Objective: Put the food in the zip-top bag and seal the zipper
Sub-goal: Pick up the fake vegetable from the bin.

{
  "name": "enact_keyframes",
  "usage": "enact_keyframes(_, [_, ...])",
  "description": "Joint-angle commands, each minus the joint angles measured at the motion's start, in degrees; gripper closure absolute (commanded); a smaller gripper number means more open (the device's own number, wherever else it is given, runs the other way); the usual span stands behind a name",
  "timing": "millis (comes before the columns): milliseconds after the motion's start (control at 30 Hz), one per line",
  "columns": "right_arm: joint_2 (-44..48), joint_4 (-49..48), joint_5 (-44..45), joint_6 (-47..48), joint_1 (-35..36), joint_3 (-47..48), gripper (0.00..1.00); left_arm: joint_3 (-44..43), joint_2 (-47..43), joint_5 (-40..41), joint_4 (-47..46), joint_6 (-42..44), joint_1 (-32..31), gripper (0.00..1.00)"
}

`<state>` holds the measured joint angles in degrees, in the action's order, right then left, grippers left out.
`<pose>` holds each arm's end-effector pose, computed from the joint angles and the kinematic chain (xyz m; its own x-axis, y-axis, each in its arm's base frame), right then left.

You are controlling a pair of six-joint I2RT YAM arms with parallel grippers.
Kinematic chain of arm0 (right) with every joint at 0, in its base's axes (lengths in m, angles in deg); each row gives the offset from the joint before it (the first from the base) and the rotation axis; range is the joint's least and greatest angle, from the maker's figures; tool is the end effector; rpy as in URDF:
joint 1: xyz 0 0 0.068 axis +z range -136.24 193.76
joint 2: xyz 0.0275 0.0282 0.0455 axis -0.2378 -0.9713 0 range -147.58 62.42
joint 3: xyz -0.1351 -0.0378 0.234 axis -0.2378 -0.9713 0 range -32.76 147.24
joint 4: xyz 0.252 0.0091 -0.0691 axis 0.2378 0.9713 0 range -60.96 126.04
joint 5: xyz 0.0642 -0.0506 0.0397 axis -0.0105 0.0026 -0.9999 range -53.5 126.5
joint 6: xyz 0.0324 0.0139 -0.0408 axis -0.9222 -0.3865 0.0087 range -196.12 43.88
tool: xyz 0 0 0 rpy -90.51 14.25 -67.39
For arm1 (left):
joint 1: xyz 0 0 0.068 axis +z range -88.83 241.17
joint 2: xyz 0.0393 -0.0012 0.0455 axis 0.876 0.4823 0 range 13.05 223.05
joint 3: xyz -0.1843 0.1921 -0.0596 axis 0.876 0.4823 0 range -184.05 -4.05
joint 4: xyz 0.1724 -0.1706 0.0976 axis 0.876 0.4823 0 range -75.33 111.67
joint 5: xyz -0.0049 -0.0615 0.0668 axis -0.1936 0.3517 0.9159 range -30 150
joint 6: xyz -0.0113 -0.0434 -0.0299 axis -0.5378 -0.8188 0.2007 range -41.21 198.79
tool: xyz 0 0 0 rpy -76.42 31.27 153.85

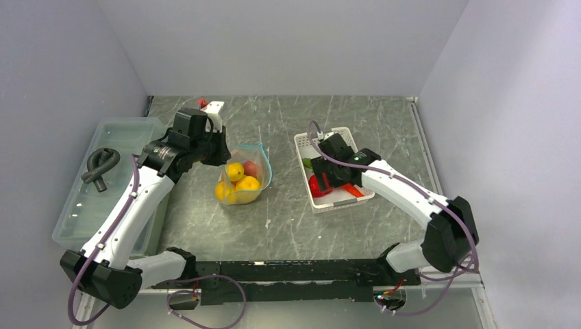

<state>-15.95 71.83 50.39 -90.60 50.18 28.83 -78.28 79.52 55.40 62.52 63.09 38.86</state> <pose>0.2253 0.1556 0.2652 -0.7915 -0.2823 -0.5421 -0.2897 0.9543 -0.0739 0.2145 -0.0912 0.3776 -0.6914 -0.0080 -0.7225 0.2576 0.9315 -0.2568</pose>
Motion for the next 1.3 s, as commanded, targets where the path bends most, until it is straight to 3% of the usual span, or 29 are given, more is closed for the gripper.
enact_keyframes(0, [-4.0, -2.2, 0.9, 1.2, -0.4, 0.9, 0.18, 0.2, -0.8, 0.6, -2.1, 0.8, 0.4, 1.0])
enact_keyframes(367, [-10.2, -3.7, -5.2, 4.2, -0.4, 2.2, 0.15, 0.1, -0.6, 0.2, -2.2, 0.9, 0.7, 1.0])
enact_keyframes(867, [-19.4, -5.4, -3.5, 6.4, -0.5, 10.4, 0.02, 0.2, -0.8, 0.2, -2.2, 0.8, 1.0, 1.0])
enact_keyframes(1267, [-24.2, -6.2, -6.0, 6.8, -2.6, 13.0, 0.05, 0.2, -1.0, 0.2, -2.2, 0.7, 1.1, 1.0])
